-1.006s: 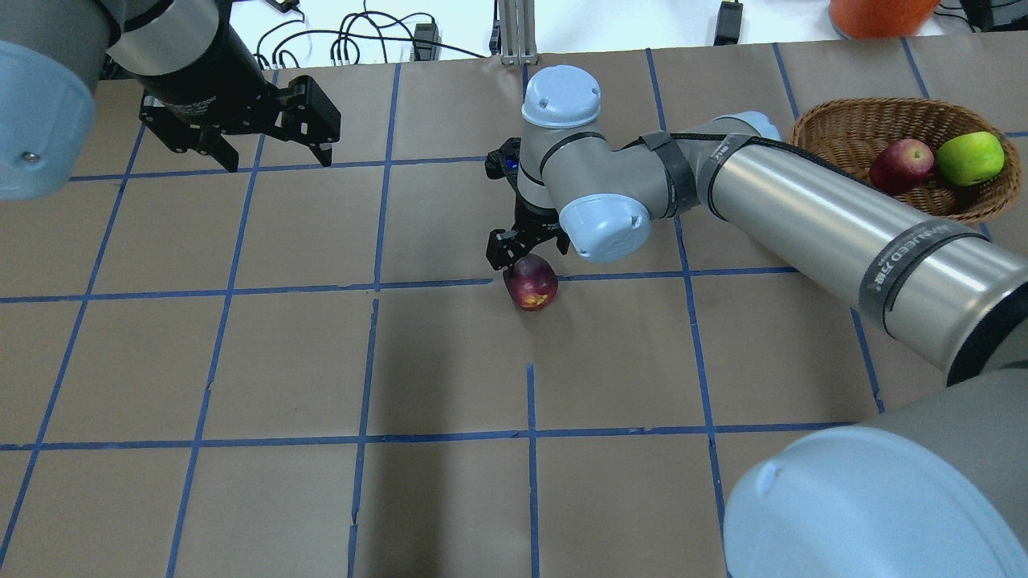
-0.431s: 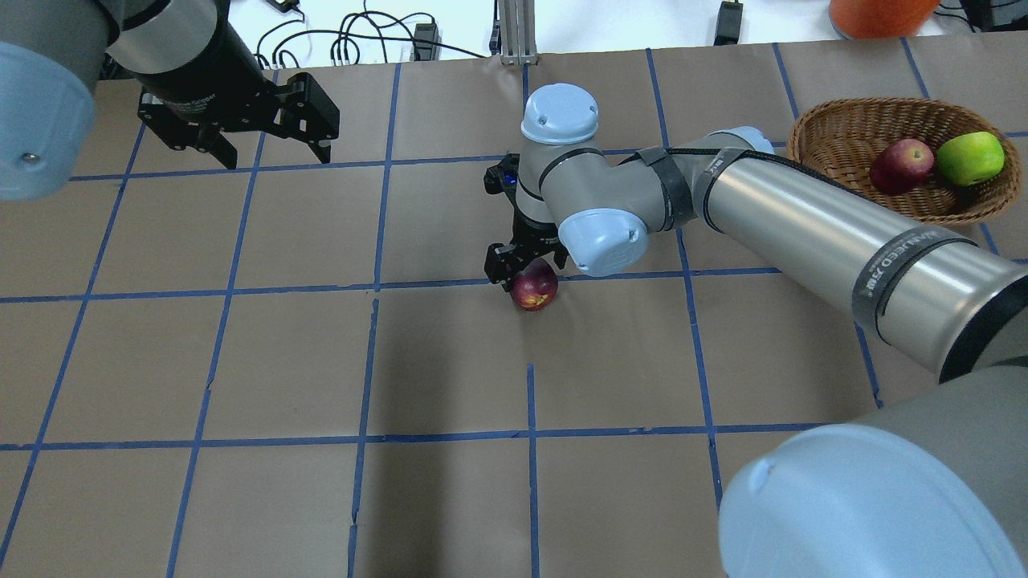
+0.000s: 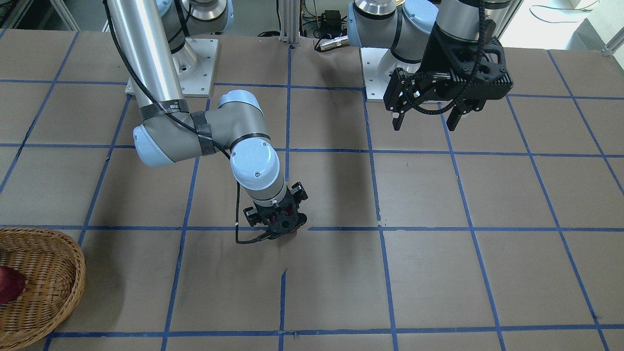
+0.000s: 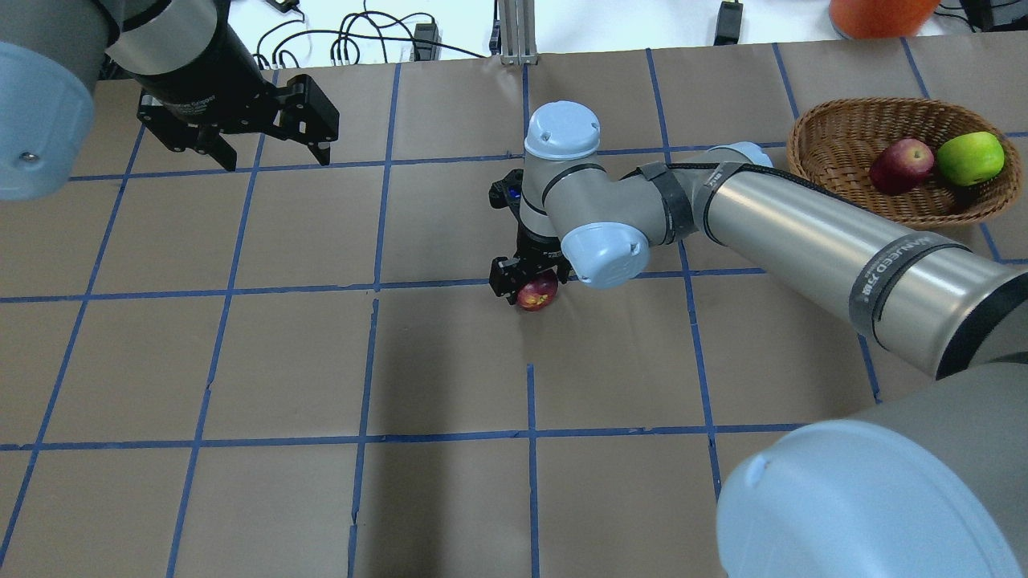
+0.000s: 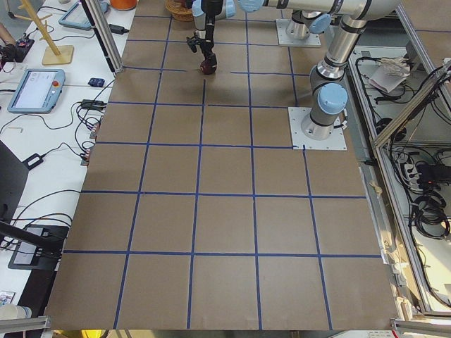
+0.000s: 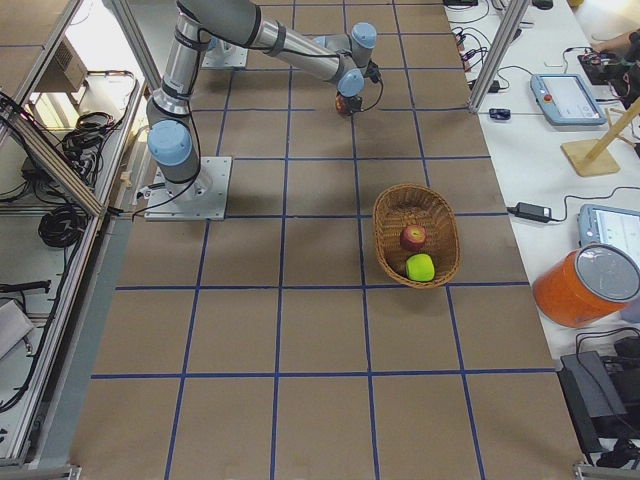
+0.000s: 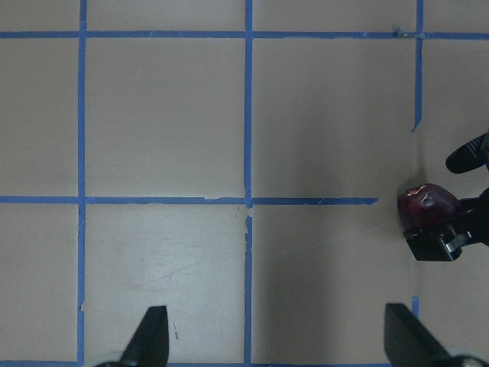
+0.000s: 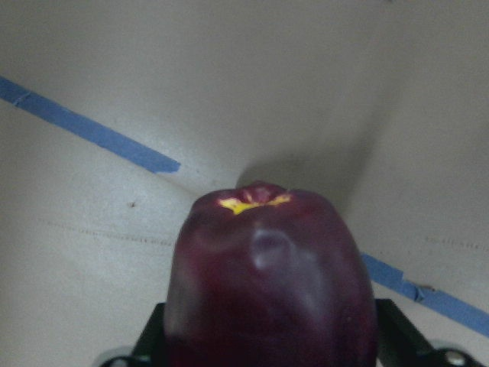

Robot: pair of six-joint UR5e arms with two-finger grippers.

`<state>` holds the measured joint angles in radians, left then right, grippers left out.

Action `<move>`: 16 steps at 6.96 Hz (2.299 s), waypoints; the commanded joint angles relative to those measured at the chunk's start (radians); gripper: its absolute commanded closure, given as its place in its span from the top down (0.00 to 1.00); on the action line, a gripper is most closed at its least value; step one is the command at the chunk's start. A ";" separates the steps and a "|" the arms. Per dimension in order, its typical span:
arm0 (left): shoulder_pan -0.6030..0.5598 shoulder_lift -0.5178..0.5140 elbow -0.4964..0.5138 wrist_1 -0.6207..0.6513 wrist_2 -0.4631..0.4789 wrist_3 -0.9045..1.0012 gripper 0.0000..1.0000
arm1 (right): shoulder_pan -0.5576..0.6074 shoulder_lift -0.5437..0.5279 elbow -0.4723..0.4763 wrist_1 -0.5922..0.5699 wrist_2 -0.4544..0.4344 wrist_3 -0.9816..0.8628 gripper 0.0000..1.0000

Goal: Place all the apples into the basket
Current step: 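Carry the dark red apple into the basket and open the right gripper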

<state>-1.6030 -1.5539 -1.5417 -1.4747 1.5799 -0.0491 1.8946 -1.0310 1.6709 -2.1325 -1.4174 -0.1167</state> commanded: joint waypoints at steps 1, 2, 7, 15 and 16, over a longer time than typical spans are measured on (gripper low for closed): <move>0.000 0.000 0.002 -0.002 0.000 -0.001 1.00 | 0.000 0.000 0.000 -0.032 0.000 0.049 0.00; 0.000 0.000 0.002 -0.003 0.000 -0.002 1.00 | -0.015 -0.017 -0.014 -0.035 -0.014 0.052 0.00; 0.000 0.000 0.000 -0.003 0.000 -0.002 1.00 | -0.464 -0.109 -0.072 0.028 -0.181 -0.007 0.00; -0.003 0.002 0.000 -0.003 0.000 -0.002 1.00 | -0.730 0.014 -0.115 -0.098 -0.213 -0.264 0.01; -0.003 0.002 0.000 -0.004 0.000 -0.002 1.00 | -0.729 0.015 -0.122 -0.098 -0.206 -0.268 0.53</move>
<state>-1.6059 -1.5530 -1.5417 -1.4777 1.5800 -0.0506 1.1653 -1.0168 1.5537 -2.2315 -1.6310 -0.3840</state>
